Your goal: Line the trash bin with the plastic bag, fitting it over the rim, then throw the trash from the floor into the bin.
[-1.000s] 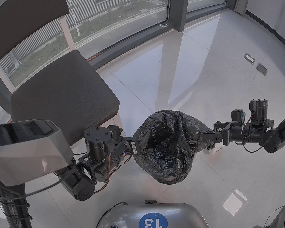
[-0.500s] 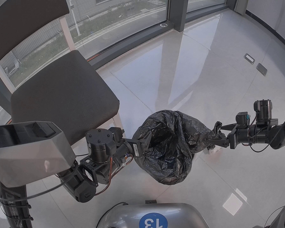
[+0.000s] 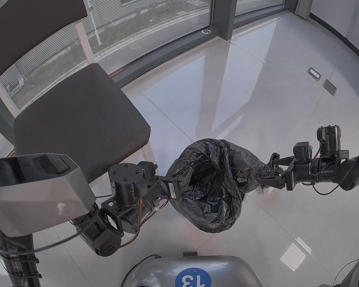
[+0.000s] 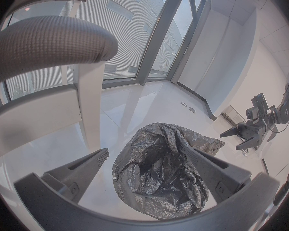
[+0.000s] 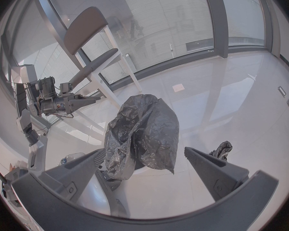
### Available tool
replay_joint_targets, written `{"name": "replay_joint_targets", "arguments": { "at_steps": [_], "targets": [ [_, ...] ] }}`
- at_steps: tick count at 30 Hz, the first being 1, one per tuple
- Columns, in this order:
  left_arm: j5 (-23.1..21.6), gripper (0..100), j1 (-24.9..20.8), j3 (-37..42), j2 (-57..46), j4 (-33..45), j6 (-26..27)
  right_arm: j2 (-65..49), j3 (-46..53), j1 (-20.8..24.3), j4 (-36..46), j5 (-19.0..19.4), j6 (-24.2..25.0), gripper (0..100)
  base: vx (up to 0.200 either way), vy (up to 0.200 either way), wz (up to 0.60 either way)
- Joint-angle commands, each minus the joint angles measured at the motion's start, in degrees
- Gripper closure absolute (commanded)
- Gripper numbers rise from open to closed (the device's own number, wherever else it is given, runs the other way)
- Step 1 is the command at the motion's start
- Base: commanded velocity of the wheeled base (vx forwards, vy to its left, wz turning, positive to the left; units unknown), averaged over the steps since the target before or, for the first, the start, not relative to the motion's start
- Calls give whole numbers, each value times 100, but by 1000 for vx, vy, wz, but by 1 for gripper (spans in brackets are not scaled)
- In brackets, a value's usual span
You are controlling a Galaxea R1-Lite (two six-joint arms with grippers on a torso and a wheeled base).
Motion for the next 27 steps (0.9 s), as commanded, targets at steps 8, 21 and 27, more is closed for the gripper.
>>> {"name": "replay_joint_targets", "arguments": {
  "at_steps": [8,21,27],
  "targets": [
    [7,0,3,16,-22,-1,5,38,-58,110,23,10,12,100,0,0,0],
    [7,0,3,16,-48,-10,5,-278,-155,550,841,-25,-6,100,0,0,0],
    [7,0,-6,104,-66,-150,5,135,-603,646,1166,-52,-67,100,0,0,0]
  ]
}}
